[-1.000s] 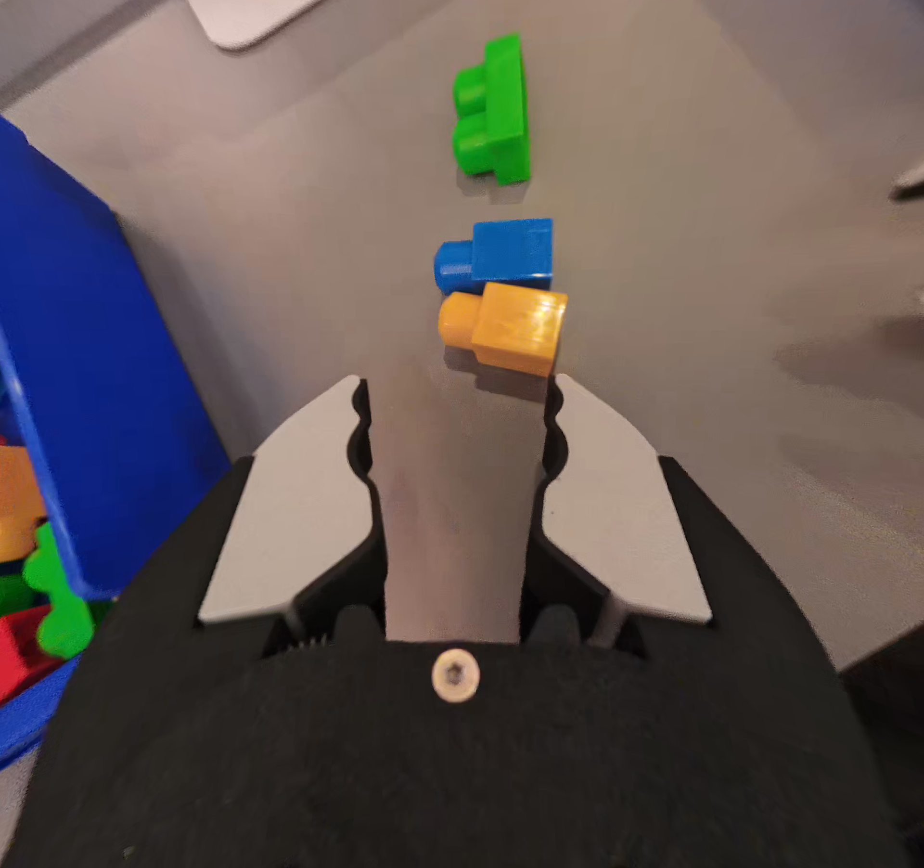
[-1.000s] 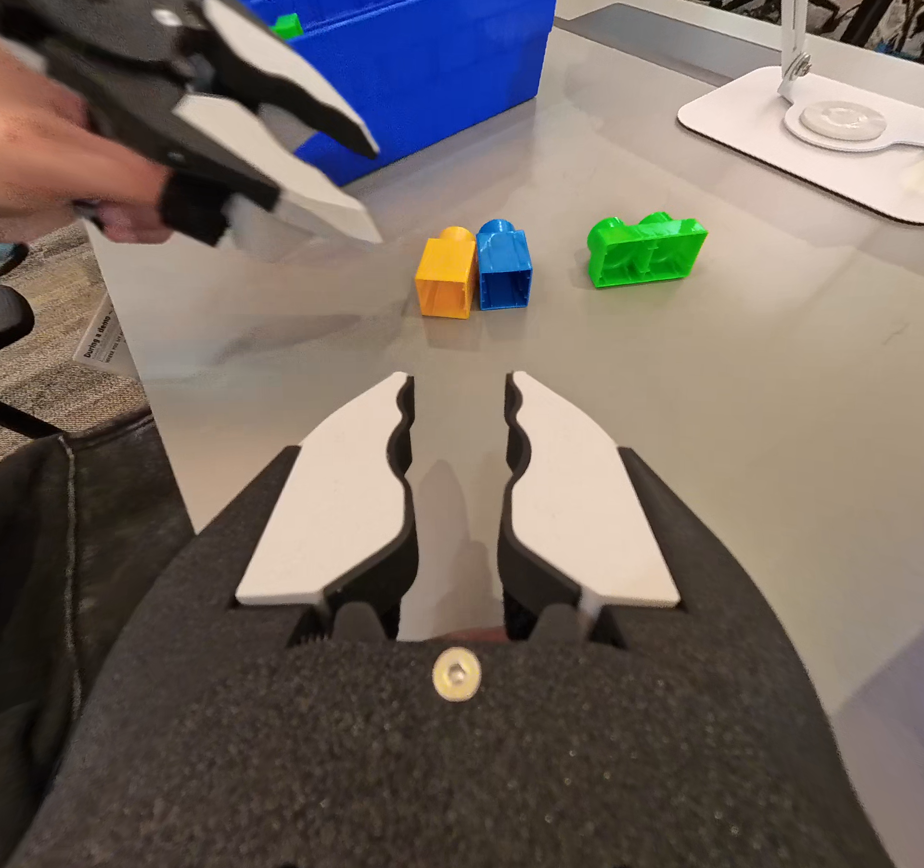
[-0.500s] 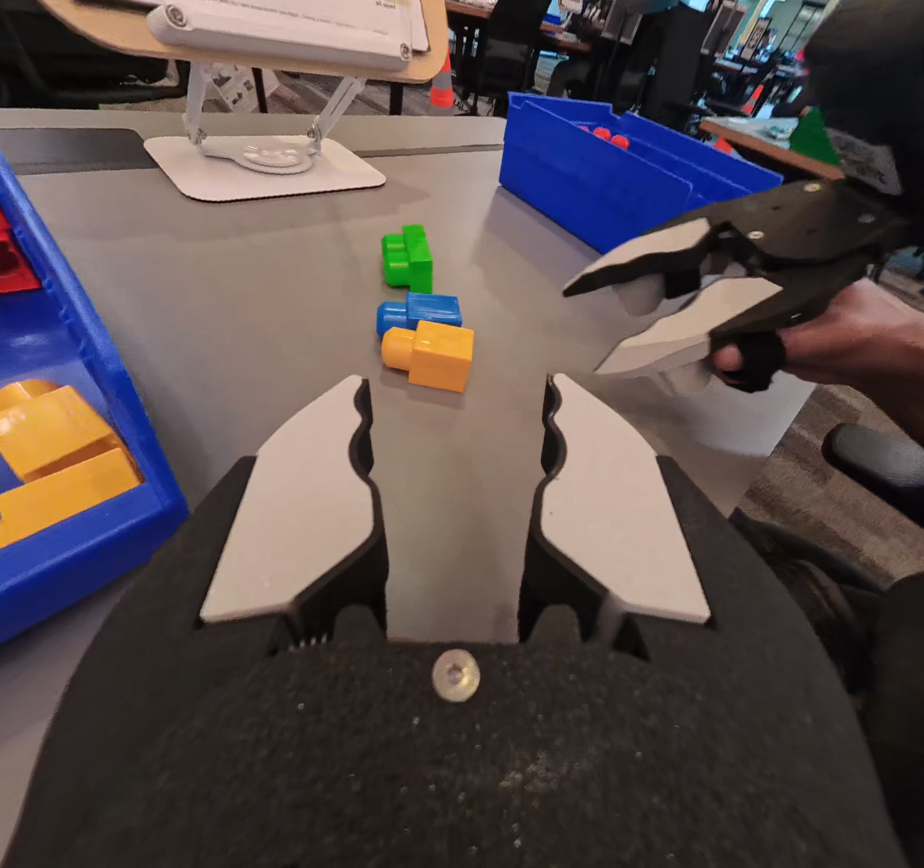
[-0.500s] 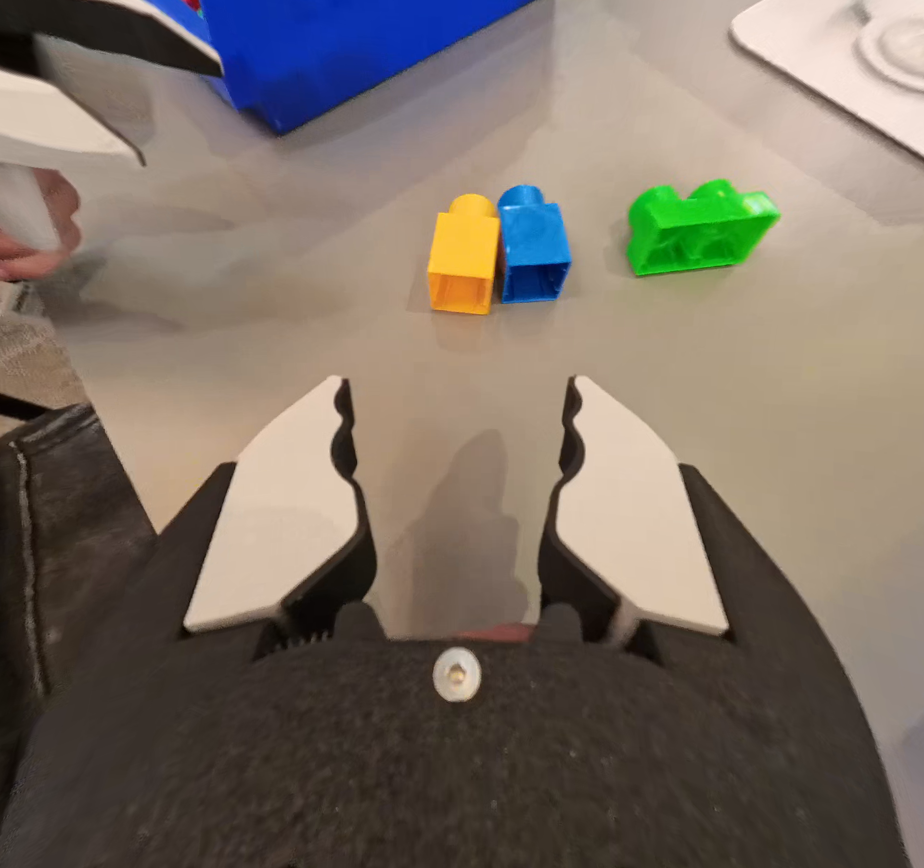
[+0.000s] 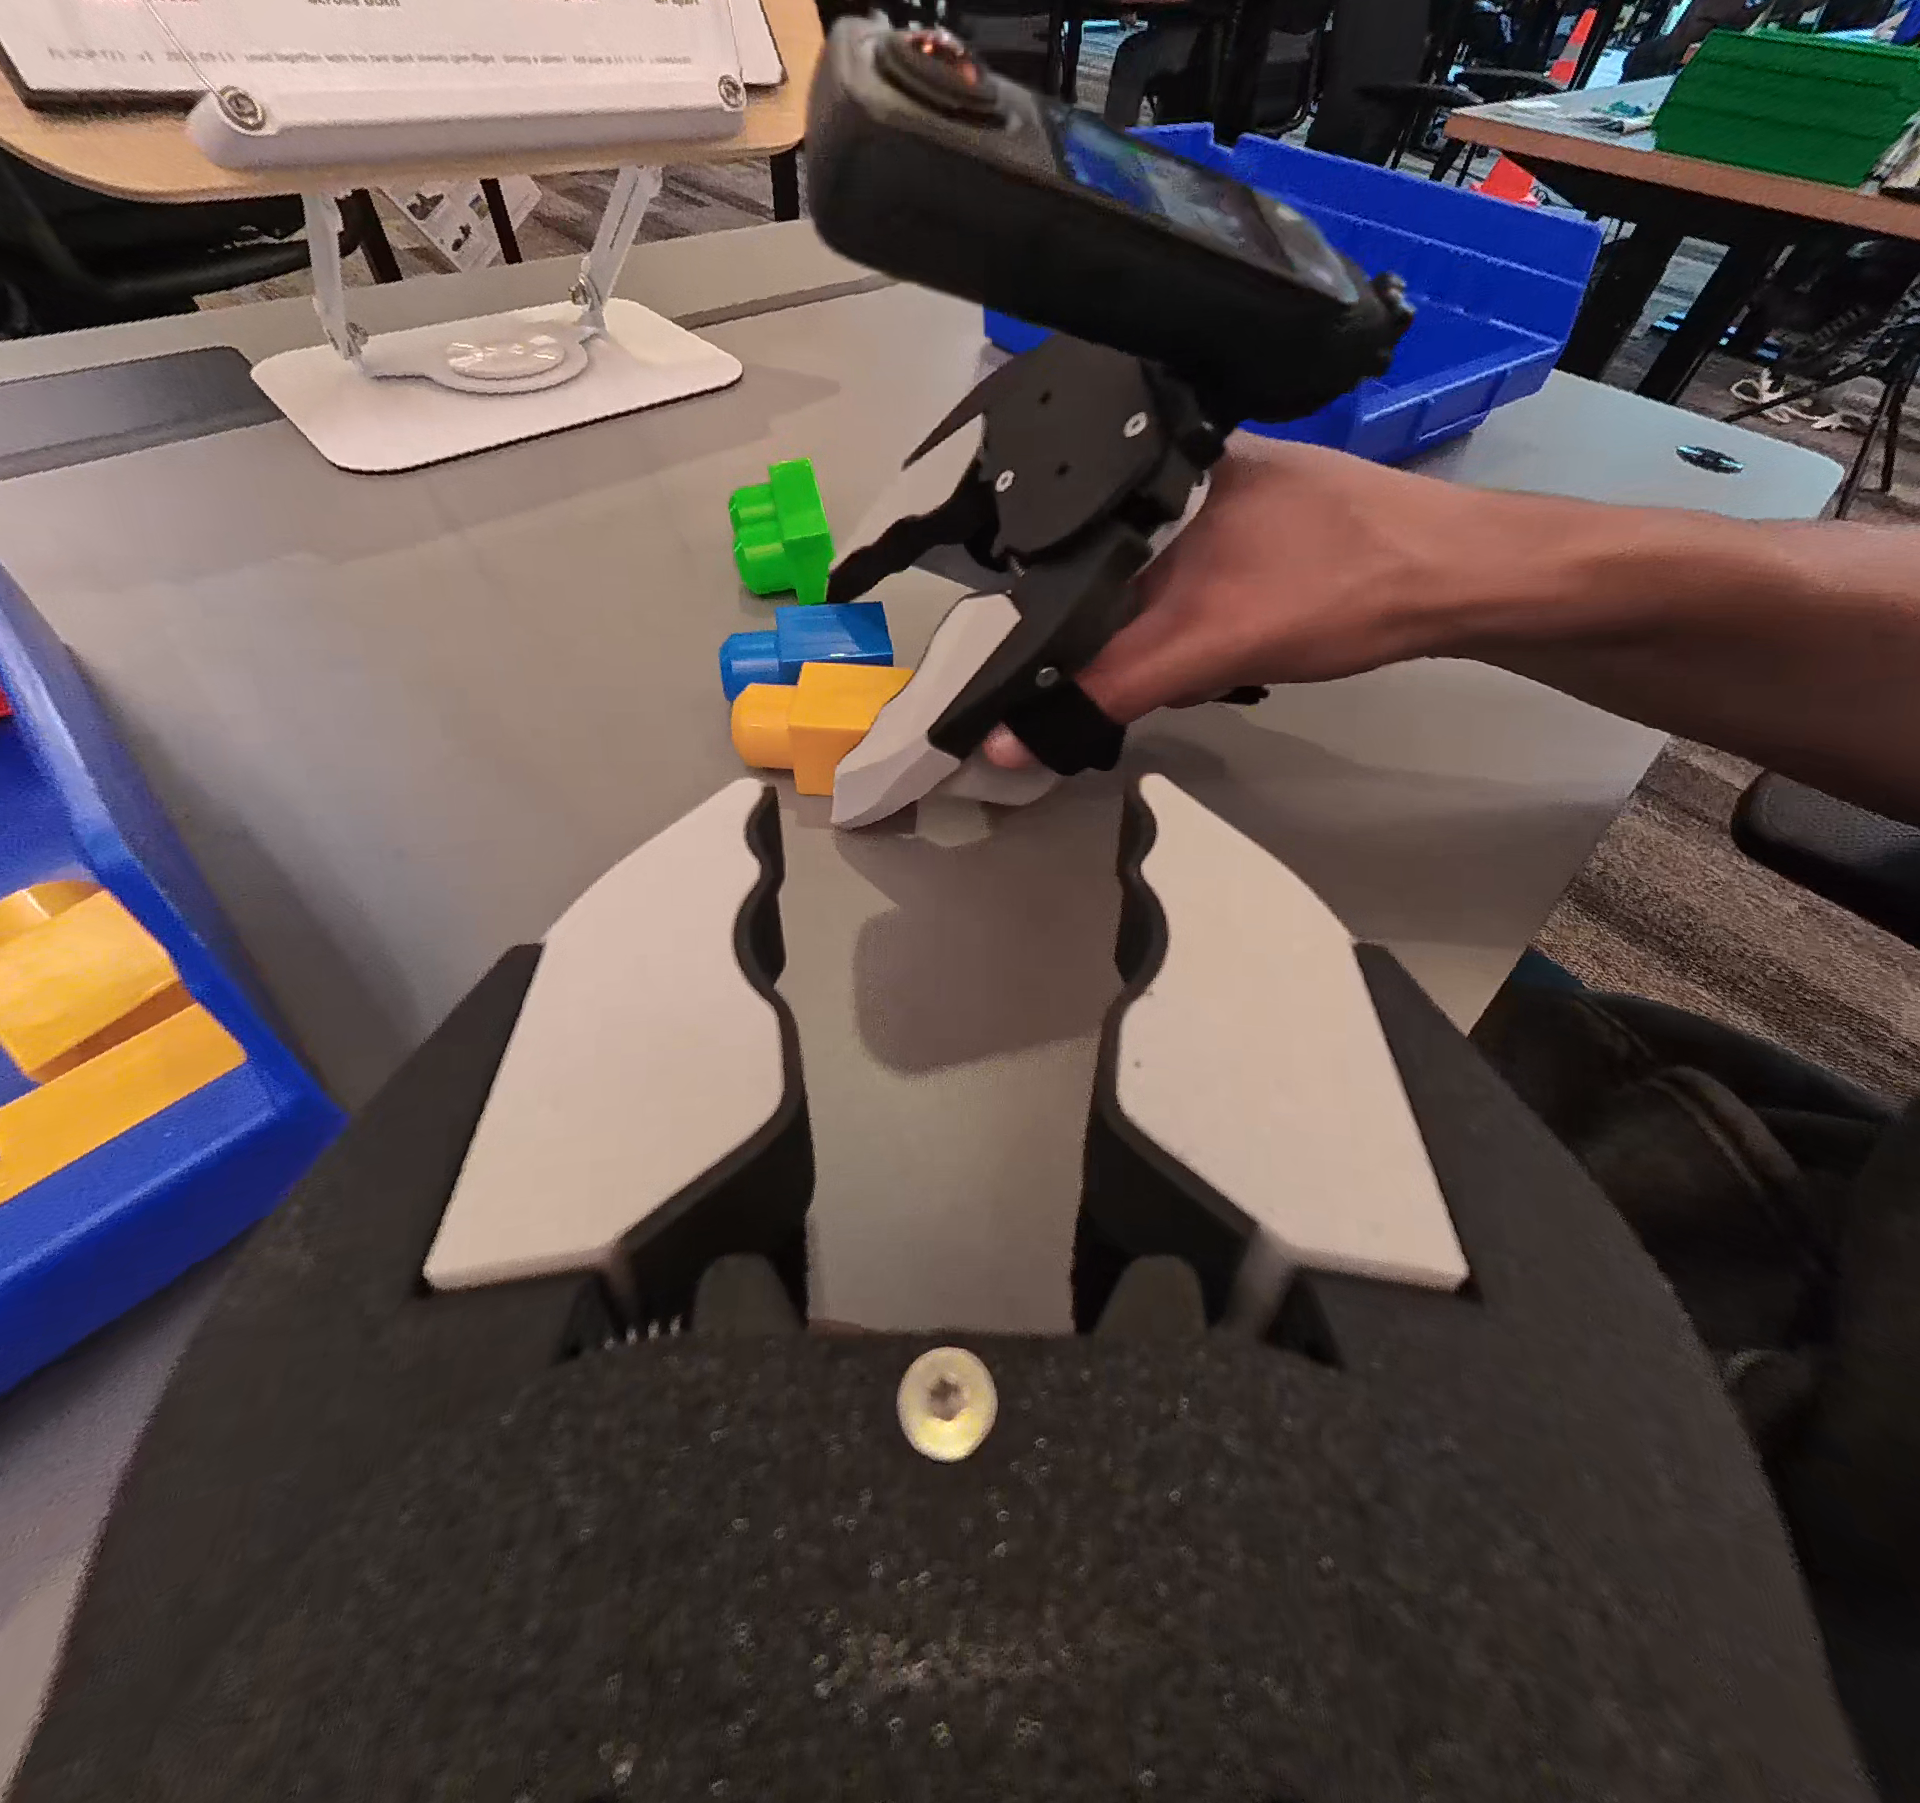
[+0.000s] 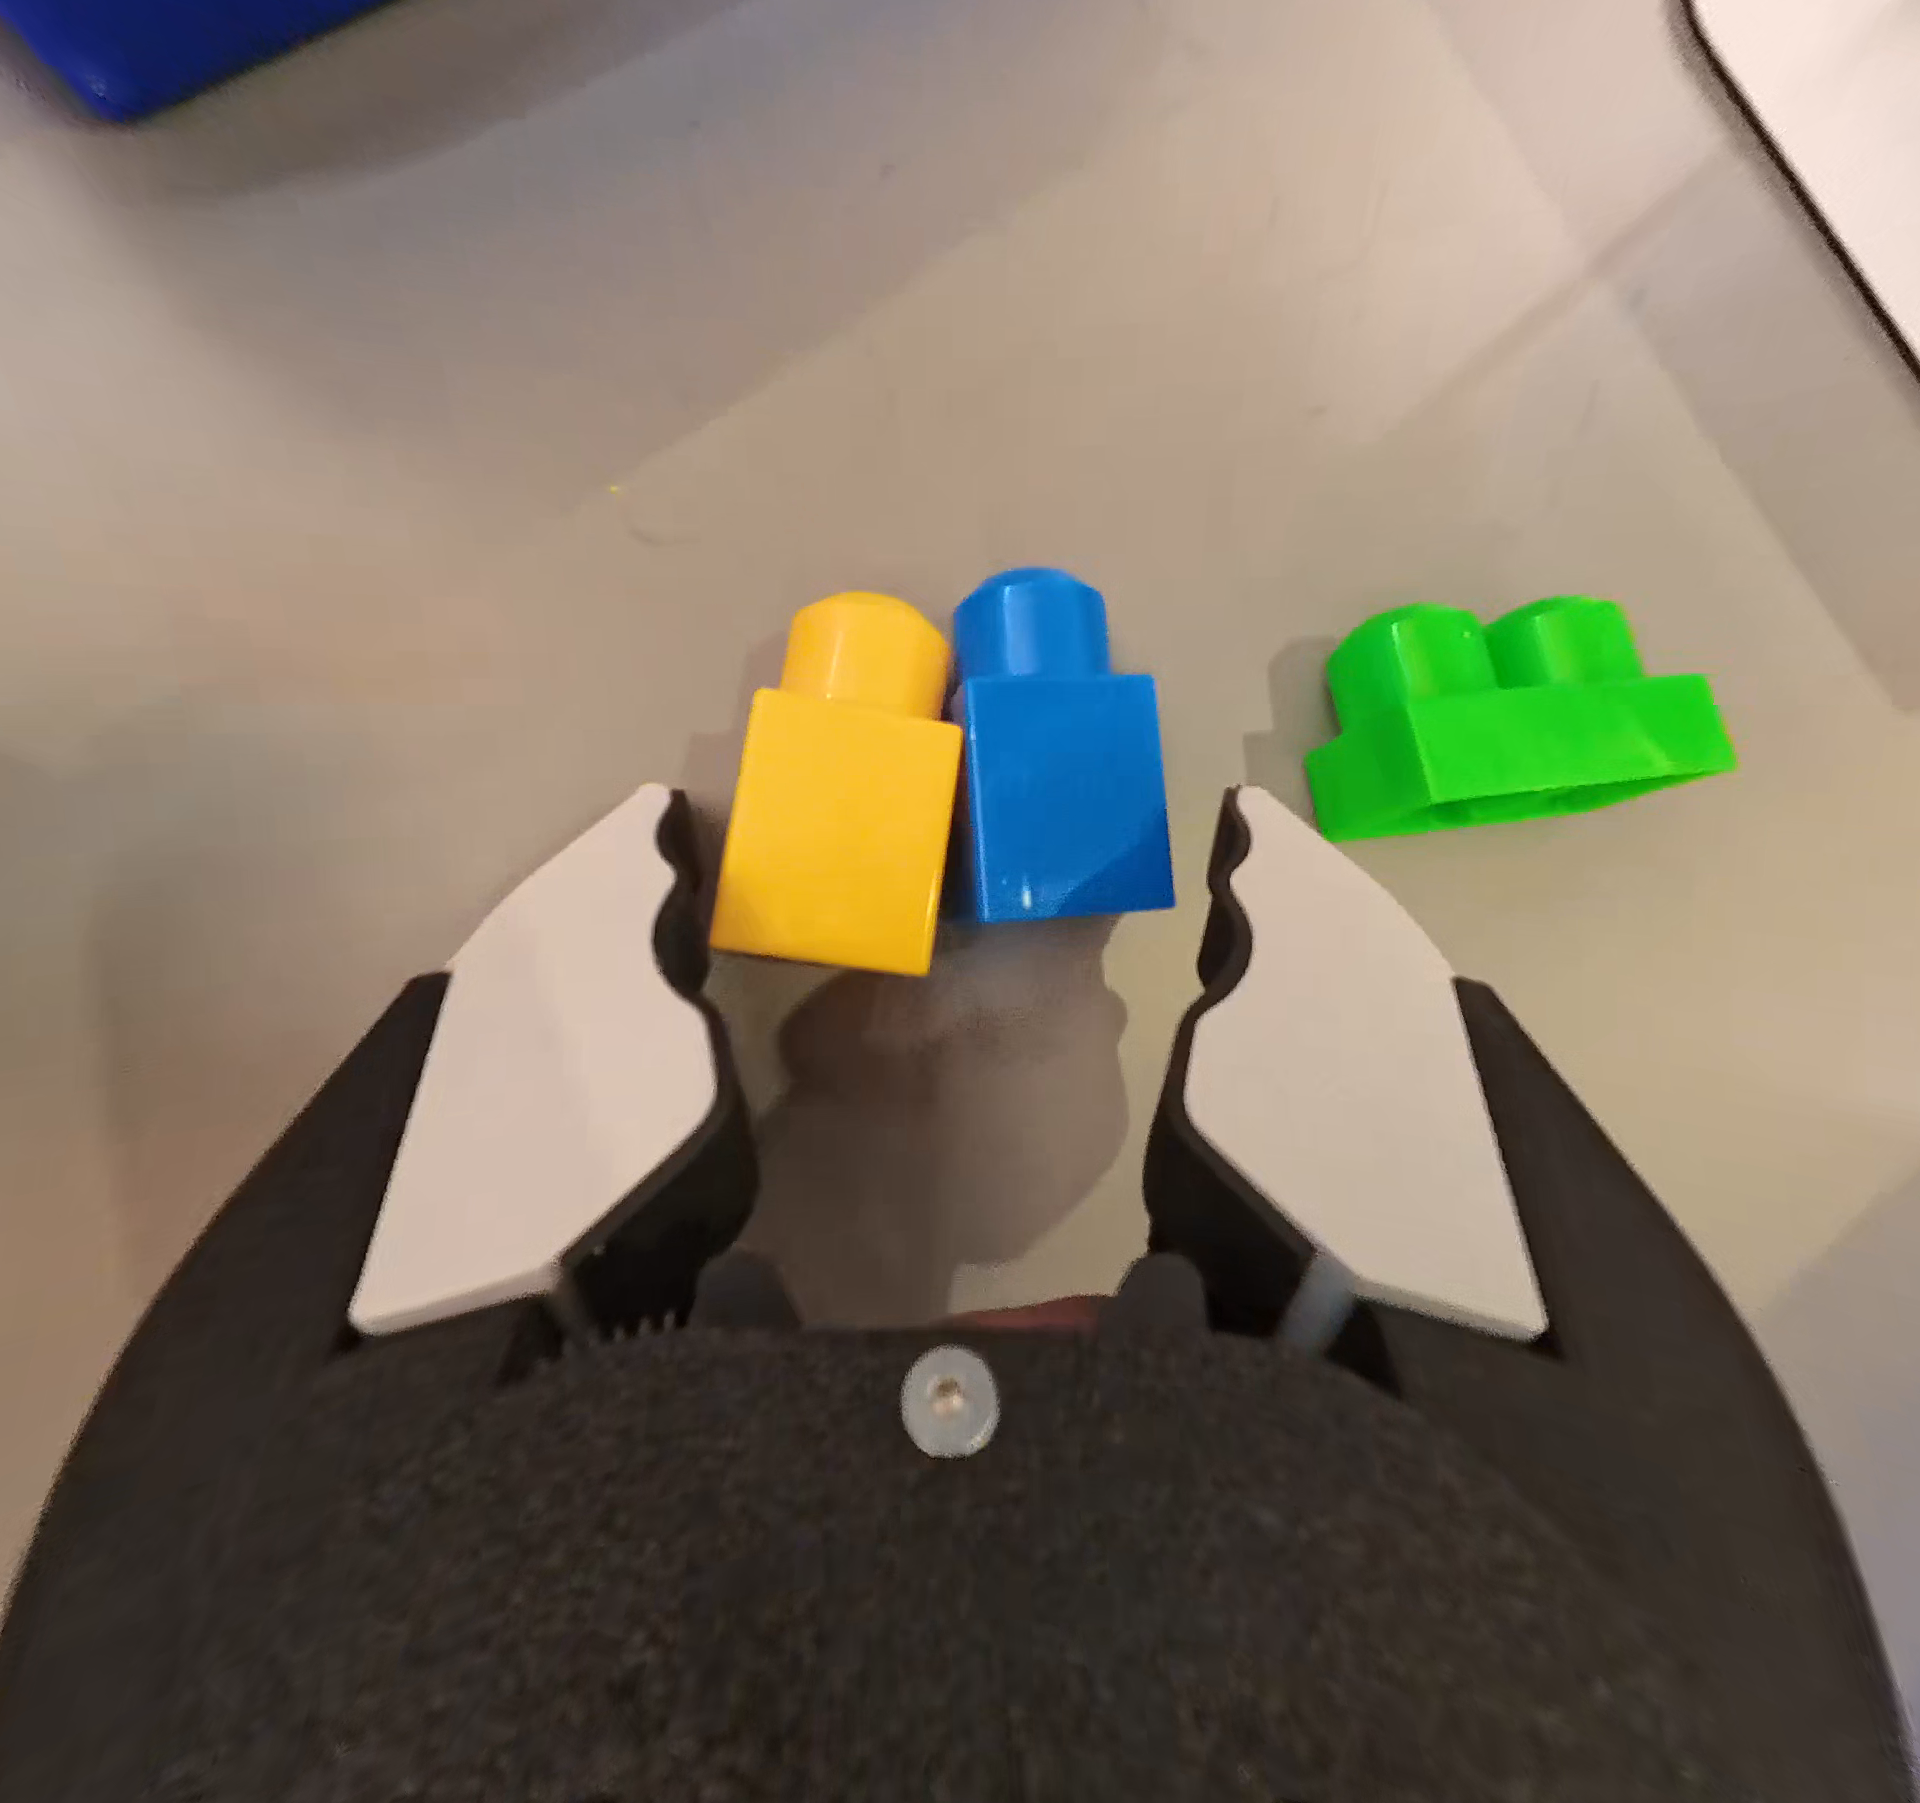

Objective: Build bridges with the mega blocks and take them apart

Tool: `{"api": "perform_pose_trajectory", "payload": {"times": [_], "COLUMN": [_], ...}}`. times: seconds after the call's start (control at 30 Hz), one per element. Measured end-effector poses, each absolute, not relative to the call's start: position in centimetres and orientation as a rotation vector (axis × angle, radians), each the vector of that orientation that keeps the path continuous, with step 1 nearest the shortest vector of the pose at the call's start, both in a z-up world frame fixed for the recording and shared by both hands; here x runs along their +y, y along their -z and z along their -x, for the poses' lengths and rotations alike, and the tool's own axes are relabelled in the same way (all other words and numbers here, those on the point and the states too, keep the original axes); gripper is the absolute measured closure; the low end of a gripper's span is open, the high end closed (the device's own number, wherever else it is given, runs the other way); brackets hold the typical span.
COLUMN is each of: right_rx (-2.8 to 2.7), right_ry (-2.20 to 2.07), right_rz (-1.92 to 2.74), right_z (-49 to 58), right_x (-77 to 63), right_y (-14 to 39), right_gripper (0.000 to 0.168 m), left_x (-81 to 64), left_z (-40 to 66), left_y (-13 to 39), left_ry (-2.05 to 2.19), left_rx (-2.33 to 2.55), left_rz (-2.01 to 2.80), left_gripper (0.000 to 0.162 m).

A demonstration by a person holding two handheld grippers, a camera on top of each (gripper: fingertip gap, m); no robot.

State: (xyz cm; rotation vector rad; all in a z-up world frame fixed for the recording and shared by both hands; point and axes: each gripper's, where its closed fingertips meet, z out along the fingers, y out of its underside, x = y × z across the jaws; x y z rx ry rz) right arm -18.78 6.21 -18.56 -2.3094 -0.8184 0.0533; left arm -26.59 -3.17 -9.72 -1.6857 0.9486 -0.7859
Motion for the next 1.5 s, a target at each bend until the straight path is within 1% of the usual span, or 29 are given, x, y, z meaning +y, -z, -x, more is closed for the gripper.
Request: {"api": "perform_pose_trajectory", "payload": {"times": [0.27, 0.57, 0.63, 0.8, 0.9, 1.07, 1.2, 1.37, 1.5], "right_rx": [-0.894, -0.901, -0.874, -0.866, -0.851, -0.837, -0.767, -0.687, -0.640], "right_ry": [-0.087, -0.122, -0.146, -0.173, -0.193, -0.224, -0.229, -0.271, -0.313], "right_rz": [2.346, 2.430, 2.452, 2.435, 2.403, 2.262, 2.184, 2.162, 2.135], "right_z": [18.7, 18.9, 19.0, 18.8, 18.4, 17.1, 14.0, 10.2, 8.8], "right_x": [6.6, 6.5, 6.4, 6.5, 6.3, 5.1, 2.6, -1.3, -3.9], "right_y": [18.8, 19.1, 19.2, 19.1, 18.4, 15.0, 12.6, 12.3, 12.7], "right_gripper": [0.087, 0.087, 0.091, 0.092, 0.092, 0.092, 0.092, 0.092, 0.092], "left_x": [-3.0, -3.9, -4.1, -4.2, -3.8, -3.6, -3.7, -2.8, 0.4], "left_z": [26.7, 25.9, 25.7, 25.7, 26.0, 25.9, 25.4, 23.9, 22.1], "left_y": [10.1, 10.7, 10.8, 10.8, 10.8, 11.6, 12.4, 12.4, 10.3], "left_ry": [0.800, 0.753, 0.739, 0.782, 0.784, 0.774, 0.722, 0.647, 0.426], "left_rx": [0.959, 1.037, 1.057, 1.048, 1.024, 1.035, 1.075, 1.200, 1.474], "left_rz": [1.709, 1.695, 1.690, 1.703, 1.717, 1.741, 1.749, 1.793, 1.746], "left_gripper": [0.101, 0.101, 0.101, 0.101, 0.101, 0.100, 0.100, 0.097, 0.098]}}
